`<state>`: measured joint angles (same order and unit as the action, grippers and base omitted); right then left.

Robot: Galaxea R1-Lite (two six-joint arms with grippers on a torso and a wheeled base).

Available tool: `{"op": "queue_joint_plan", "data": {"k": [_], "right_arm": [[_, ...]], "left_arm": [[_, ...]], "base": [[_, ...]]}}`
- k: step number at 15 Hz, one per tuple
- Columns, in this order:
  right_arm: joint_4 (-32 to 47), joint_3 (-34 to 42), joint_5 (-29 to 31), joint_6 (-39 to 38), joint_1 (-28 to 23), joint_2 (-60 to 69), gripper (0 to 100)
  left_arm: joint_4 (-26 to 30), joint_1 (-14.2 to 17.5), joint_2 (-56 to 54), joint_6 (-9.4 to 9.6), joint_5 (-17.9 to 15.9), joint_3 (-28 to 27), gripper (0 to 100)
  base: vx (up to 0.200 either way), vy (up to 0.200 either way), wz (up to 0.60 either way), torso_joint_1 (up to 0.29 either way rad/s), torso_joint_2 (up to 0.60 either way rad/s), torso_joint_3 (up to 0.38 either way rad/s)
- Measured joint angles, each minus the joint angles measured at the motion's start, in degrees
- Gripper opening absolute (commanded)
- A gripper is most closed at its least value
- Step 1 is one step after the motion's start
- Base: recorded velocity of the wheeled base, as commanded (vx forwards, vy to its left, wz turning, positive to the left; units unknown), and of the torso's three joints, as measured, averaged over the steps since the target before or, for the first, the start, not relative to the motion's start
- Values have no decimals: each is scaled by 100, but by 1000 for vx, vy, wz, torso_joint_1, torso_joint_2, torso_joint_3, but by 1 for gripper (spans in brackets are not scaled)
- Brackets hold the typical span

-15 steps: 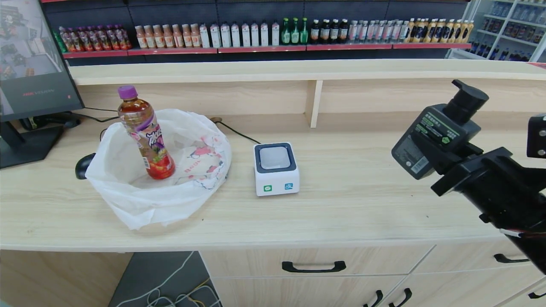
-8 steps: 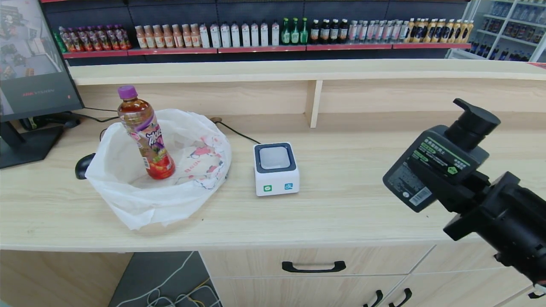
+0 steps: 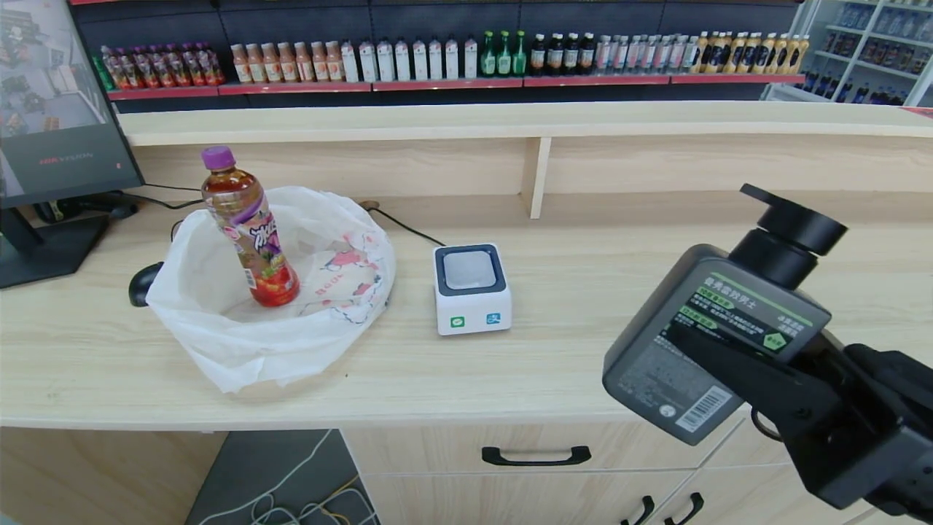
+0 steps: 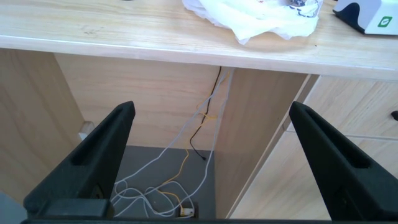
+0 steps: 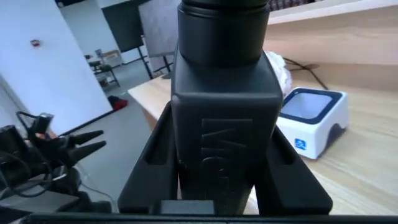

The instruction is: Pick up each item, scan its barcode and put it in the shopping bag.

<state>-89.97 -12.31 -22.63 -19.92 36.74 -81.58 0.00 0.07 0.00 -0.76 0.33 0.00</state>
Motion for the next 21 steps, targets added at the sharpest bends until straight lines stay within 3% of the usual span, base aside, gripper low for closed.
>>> {"op": "queue_joint_plan", "data": {"k": [8, 21], "right_arm": [[-5, -1053, -197, -1297, 967, -364, 0], [5, -2092, -189, -1309, 1028, -1112, 0]], "left_arm": [[0, 0, 2, 0, -1, 0, 100], [0, 0, 0, -2, -1, 0, 100]], "base": [[0, 0, 0, 0, 0, 0], [0, 0, 0, 0, 0, 0]]}}
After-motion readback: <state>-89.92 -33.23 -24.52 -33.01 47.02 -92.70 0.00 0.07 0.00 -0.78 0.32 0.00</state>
